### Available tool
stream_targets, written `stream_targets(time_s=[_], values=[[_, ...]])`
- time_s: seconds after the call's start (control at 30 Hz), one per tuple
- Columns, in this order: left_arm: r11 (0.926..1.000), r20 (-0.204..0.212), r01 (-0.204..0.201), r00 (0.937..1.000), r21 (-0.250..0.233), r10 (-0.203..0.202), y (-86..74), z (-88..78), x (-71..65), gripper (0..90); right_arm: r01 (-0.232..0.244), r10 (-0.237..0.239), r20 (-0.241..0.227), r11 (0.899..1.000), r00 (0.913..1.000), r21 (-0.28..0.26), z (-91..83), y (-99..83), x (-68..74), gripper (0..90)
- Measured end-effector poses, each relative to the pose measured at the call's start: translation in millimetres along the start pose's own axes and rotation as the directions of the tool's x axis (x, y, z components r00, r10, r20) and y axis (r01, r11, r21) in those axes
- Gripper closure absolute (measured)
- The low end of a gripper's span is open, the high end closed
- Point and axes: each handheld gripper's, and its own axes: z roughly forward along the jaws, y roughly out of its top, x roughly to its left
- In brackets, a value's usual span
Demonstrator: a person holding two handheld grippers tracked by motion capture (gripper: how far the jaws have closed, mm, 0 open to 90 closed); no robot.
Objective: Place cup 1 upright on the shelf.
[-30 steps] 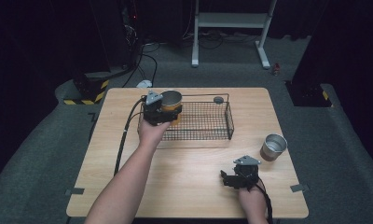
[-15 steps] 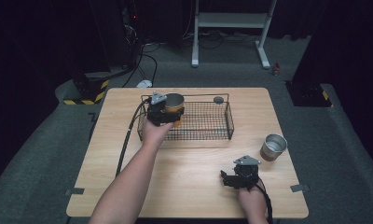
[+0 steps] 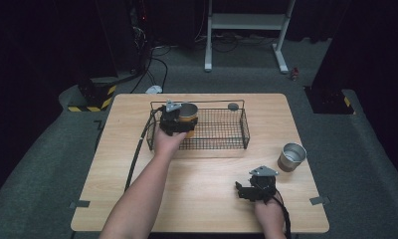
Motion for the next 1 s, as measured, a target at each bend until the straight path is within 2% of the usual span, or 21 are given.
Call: stream_targets(time_s=[0.33, 0.53, 0.63, 0.73, 0.9, 1.0], values=[[0.9990, -0.015, 0.001, 0.9999, 0.046, 0.000, -3.3, 3.8, 3.3, 15.5, 0.000, 0.000, 0.000, 1.000, 1.0000, 0.000, 0.0, 0.0, 0.1, 9.4], [0.9984, -0.011, 0.015, 0.9998, 0.055, -0.014, -4.3, 5.0, 2.9, 15.5, 0.000, 0.000, 0.000, 1.000, 1.0000, -0.001, 0.0, 0.0, 0.0, 9.5], [0.9983, -0.022, 0.025, 0.9995, 0.053, -0.024, -3.4, 6.3, 3.4, 15.5, -0.002, 0.002, 0.000, 1.000, 1.0000, 0.000, 0.0, 0.0, 0.1, 9.5], [0.9972, -0.024, 0.051, 0.9985, 0.056, -0.050, -3.2, 8.3, 5.1, 15.5, -0.003, 0.003, 0.000, 1.000, 1.0000, 0.000, 0.0, 0.0, 0.2, 9.4], [0.9929, -0.035, 0.075, 0.9968, 0.093, -0.072, -1.6, 11.0, 8.3, 15.5, 0.001, -0.001, 0.000, 1.000, 1.0000, 0.000, -0.1, 0.0, -0.1, 9.5], [0.9914, -0.042, 0.064, 0.9973, 0.114, -0.060, -1.2, 11.5, 9.5, 15.5, 0.001, -0.001, 0.000, 1.000, 1.0000, 0.000, -0.1, 0.0, -0.1, 9.5]])
